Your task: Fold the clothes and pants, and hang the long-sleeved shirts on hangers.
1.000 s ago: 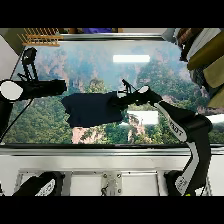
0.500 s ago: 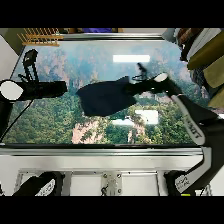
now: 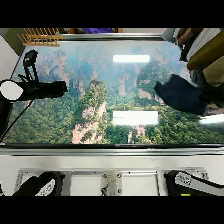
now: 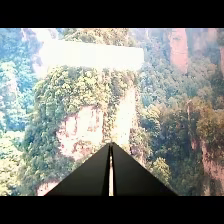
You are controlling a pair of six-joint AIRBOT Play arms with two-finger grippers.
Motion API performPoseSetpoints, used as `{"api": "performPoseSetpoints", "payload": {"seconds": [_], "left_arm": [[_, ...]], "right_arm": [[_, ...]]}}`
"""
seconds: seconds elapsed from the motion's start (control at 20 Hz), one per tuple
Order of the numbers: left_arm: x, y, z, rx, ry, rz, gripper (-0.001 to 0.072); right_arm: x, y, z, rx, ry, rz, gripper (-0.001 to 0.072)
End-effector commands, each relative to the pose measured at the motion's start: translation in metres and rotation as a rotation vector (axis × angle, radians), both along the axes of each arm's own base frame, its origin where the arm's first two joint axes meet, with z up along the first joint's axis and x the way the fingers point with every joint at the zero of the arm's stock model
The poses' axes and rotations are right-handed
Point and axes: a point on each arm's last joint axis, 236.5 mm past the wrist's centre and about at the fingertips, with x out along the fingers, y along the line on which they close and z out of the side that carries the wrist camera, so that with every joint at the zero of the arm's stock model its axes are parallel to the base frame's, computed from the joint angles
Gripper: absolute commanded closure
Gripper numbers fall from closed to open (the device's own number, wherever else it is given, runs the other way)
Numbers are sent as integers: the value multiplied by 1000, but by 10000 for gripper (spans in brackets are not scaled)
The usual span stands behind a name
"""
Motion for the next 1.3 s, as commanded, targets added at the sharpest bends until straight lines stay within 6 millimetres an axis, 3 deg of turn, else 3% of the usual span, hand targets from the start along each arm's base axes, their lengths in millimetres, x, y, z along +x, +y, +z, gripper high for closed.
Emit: {"api": "performPoseSetpoints", "payload": {"seconds": [0.0, 0.15, 0.3, 0.5, 0.55, 0.6, 0.65, 0.8, 0.9, 0.95, 1.05, 1.15, 1.25], "left_arm": [[0, 0, 0, -3, 2, 4, 696], [0, 0, 0, -4, 3, 3, 696], [-1, 0, -1, -3, 5, 2, 696], [-1, 0, -1, -2, 6, 2, 696], [-1, 0, -1, -2, 7, 2, 696], [-2, 0, -2, -1, 12, 0, 696], [-3, 0, -2, -1, 16, -2, 696], [-4, -1, -3, 0, 21, -3, 696], [-4, -1, -3, 0, 20, -3, 696], [-4, -1, -3, 0, 21, -3, 695], [-4, -1, -3, 0, 23, -4, 696], [-4, -1, -3, 0, 21, -4, 696], [-4, -1, -3, 1, 19, -3, 696]], "right_arm": [[-79, -36, -29, 58, 77, -262, 696], [-113, -6, -58, 124, 120, -363, 696], [-134, 33, -83, 181, 161, -389, 695], [-138, 73, -93, 201, 201, -293, 671], [-139, 80, -93, 205, 213, -273, 518], [-143, 84, -93, 214, 232, -261, 214], [-147, 85, -92, 209, 247, -247, 51], [-165, 54, -57, 47, 263, -146, 61], [-160, 31, -6, -102, 173, -82, 61], [-150, 33, 20, -145, 96, -47, 61], [-115, 70, 70, -136, -141, 60, 61], [-87, 144, 108, -45, -346, 285, 61], [-80, 221, 123, 50, -432, 524, 61]]}}
